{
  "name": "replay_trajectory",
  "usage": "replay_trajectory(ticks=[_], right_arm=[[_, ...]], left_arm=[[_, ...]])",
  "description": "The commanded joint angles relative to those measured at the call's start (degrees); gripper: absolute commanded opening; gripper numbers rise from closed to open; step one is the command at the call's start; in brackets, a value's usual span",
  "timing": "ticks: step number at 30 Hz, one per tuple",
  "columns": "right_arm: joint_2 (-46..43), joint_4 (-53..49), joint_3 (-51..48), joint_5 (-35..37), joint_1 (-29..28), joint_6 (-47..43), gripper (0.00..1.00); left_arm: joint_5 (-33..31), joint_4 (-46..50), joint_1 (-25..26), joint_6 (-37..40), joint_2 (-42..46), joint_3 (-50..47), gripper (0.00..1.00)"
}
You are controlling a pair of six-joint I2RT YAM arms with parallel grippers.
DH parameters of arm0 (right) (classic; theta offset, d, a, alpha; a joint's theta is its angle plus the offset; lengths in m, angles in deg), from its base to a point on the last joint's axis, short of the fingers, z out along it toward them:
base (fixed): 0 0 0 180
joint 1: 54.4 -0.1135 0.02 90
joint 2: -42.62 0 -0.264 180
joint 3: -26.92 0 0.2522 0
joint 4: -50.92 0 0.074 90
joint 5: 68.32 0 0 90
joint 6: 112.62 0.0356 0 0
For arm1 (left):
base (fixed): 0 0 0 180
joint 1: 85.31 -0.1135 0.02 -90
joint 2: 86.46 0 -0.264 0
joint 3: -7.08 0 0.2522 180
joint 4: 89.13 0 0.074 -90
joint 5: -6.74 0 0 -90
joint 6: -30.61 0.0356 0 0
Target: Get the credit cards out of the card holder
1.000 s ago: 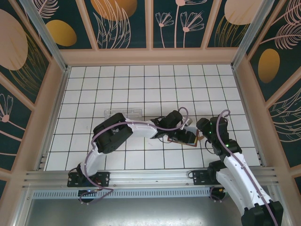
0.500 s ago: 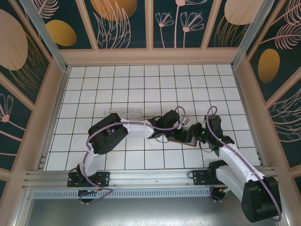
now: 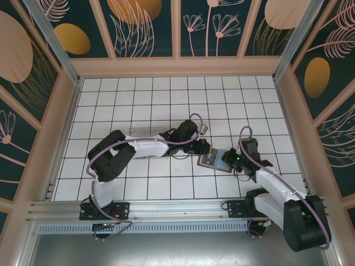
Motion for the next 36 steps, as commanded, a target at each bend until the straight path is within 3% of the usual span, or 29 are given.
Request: replay_trajectory(ticks=[1, 5, 17, 36], right_arm=[[0.0, 3.8, 0.9, -2.8, -0.6, -0.3, 0.06], [0.6, 5.6, 1.4, -4.2, -2.2, 0.6, 0.12], [6.8, 11.4, -0.4, -7.0, -3.5, 2.7, 0.20], [9.5, 11.9, -1.7, -6.8, -3.5, 2.2, 0.21]], left_arm=[[-1.0, 2.1, -0.1, 1.1, -1.4, -0.6, 0.00], [-1.2, 2.9, -0.3, 1.7, -3.1, 0.1, 0.00], [-1.8, 3.7, -0.3, 0.9, -5.2, -0.9, 0.00], [-3.3, 3.8, -0.3, 0.2, 0.2, -2.9, 0.00]])
